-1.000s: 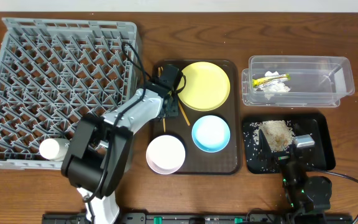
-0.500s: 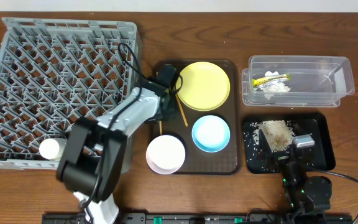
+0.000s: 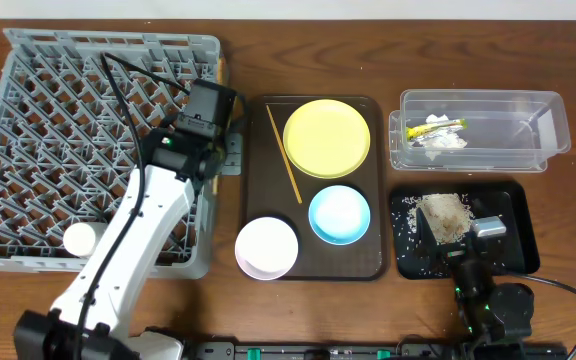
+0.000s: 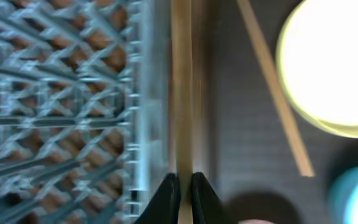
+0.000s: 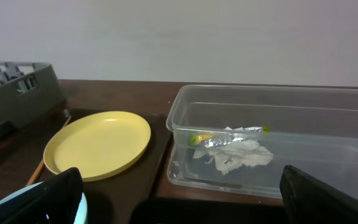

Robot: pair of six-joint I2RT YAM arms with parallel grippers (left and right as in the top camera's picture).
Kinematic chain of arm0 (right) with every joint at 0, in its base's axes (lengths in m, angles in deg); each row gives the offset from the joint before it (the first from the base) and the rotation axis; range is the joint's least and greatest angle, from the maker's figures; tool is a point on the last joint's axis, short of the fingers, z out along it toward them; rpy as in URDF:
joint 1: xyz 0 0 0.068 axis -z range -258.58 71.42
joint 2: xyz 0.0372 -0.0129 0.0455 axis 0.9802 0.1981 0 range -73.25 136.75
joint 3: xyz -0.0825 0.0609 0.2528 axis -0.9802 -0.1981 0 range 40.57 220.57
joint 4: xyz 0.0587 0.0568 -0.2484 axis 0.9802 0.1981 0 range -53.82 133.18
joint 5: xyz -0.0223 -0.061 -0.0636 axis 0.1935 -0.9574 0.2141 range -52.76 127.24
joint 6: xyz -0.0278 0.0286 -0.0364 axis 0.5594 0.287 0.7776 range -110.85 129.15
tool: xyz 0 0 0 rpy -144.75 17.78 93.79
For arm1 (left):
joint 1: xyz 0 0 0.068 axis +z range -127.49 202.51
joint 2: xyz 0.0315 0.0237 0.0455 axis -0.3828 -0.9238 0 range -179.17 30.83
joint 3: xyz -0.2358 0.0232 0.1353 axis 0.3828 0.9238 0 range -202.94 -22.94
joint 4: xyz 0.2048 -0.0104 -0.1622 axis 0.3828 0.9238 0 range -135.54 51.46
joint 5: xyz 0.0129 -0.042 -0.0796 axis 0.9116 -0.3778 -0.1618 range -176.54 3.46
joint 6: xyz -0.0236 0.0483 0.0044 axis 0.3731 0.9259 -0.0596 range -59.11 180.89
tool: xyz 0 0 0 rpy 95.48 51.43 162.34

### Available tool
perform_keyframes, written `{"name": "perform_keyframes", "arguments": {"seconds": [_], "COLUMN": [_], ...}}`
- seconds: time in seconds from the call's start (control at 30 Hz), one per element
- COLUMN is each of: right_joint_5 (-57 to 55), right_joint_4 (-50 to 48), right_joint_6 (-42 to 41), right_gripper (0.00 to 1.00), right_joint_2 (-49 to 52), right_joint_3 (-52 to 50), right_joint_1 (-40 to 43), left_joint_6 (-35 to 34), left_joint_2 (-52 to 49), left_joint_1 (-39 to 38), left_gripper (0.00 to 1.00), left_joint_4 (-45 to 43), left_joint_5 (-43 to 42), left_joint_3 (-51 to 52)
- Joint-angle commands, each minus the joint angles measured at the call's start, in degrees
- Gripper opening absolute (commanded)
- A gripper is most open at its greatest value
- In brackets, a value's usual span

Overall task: Sort waste into correct bins and load items into the dishwasher
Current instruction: 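Close the left gripper on the wooden chopsticks on the brown tray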

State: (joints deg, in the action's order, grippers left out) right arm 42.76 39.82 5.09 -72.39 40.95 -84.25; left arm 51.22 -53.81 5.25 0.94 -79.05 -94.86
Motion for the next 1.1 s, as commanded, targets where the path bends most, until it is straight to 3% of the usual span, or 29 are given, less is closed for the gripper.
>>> {"name": "perform_keyframes", "arguments": {"seconds": [0.0, 0.23, 0.3, 0.33, 0.37, 0.43, 0.67, 0.83, 0.97, 1.07], "right_joint_5": [-0.1, -0.2, -0.1, -0.1, -0.1, -0.1, -0.2, -0.1, -0.2, -0.1], "right_joint_4": [0.2, 0.2, 0.2, 0.2, 0.2, 0.2, 0.2, 0.2, 0.2, 0.2], "right_joint_6": [0.3, 0.3, 0.3, 0.3, 0.3, 0.3, 0.3, 0.3, 0.3, 0.3], "right_gripper": [0.99, 0.99, 0.99, 0.99, 0.99, 0.99, 0.99, 0.99, 0.99, 0.99], "right_joint_2": [-0.1, -0.1, -0.1, -0.1, -0.1, -0.1, -0.1, -0.1, -0.1, -0.1], "right_joint_3": [-0.1, -0.1, -0.1, -0.1, -0.1, -0.1, -0.1, -0.1, -0.1, -0.1], "right_joint_1": [0.4, 0.4, 0.4, 0.4, 0.4, 0.4, 0.4, 0.4, 0.4, 0.4], "left_joint_6": [4.0, 5.2, 5.2, 5.2, 5.2, 5.2, 3.8, -8.2, -22.7, -27.7], "left_joint_2": [-2.7, -4.8, -4.8, -4.8, -4.8, -4.4, -2.1, -4.5, -9.6, -14.9], "left_joint_1": [2.0, 4.3, 4.5, 4.5, 4.5, 4.1, 0.3, -2.7, -3.6, -4.4], "left_gripper": [0.08, 0.08, 0.17, 0.3, 0.37, 0.39, 0.46, 0.46, 0.47, 0.47], "left_joint_4": [0.1, -1.4, -1.8, -1.8, -1.8, -1.5, -3.0, -7.4, -8.6, -9.9], "left_joint_5": [6.6, 6.8, 6.8, 6.8, 6.7, 6.1, -10.8, -12.6, -12.7, -14.6], "left_joint_3": [1.8, 2.1, 2.1, 2.1, 2.1, 1.8, 0.9, 2.2, 3.5, 3.5]}}
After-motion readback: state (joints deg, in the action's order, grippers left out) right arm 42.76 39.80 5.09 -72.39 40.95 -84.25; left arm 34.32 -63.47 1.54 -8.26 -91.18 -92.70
